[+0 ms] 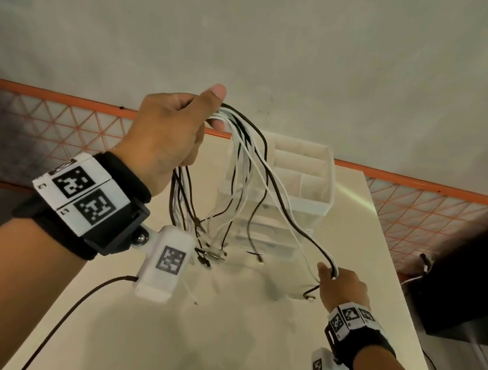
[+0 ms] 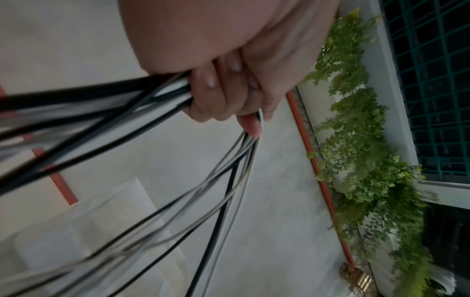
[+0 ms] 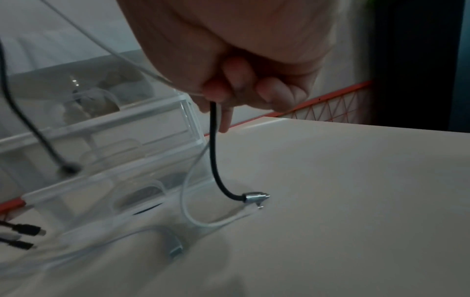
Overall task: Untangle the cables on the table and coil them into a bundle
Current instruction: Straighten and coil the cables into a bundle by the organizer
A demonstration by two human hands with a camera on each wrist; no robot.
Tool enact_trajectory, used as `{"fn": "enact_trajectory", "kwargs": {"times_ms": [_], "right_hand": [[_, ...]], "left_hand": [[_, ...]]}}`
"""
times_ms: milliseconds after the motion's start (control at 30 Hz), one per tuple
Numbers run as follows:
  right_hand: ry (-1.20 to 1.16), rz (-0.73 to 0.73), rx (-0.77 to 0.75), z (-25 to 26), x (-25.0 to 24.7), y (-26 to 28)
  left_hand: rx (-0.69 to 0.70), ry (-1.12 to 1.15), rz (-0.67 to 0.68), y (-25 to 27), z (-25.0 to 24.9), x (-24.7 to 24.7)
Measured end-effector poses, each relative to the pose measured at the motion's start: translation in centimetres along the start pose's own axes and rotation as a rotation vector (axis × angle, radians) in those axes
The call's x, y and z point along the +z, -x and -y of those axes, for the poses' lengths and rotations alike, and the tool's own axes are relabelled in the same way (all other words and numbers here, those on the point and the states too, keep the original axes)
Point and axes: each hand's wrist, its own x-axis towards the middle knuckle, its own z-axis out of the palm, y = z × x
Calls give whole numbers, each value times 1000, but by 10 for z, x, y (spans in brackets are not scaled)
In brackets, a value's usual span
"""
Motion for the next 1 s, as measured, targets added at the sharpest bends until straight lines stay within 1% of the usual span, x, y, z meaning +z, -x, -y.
{"fn": "enact_trajectory", "kwargs": {"times_ms": [67,133,167,233,333,400,467,567,633,733,833,900,1000], "right_hand": [[97,20,-29,-1,-1,-3],[146,31,-51,-1,-1,-6],[148,29,-53,0,-2,-7],[122,32,-12,0,-1,-9],[84,23,29,2,-5,-5],[18,15,-28,7,-7,-7],[-93,11,-143,15,-11,-8],[-194,10,-216,20,-14,-11],[-182,4,-186,19,-15,-12],[-45,39,-72,6,-7,-9],[-81,11,23,-8,7,-12],[-101,-26,8,-12,12,-12],[-137,-30,-48,-2,6,-5]], "left_hand": [[15,13,57,0,-4,0],[9,14,87,1,-7,3],[2,17,97,1,-8,3],[-20,26,108,-1,-7,3],[-73,-14,92,-6,2,-2],[-106,-100,59,-9,13,-5],[-135,-193,31,-9,26,-6],[-176,-256,-26,-5,39,-4],[-178,-235,-72,-5,41,-4],[-143,-161,-123,-10,32,-11],[-106,-103,-129,-14,25,-12],[-105,-55,-128,-14,24,-12],[-120,-50,-28,-10,23,-7]]}}
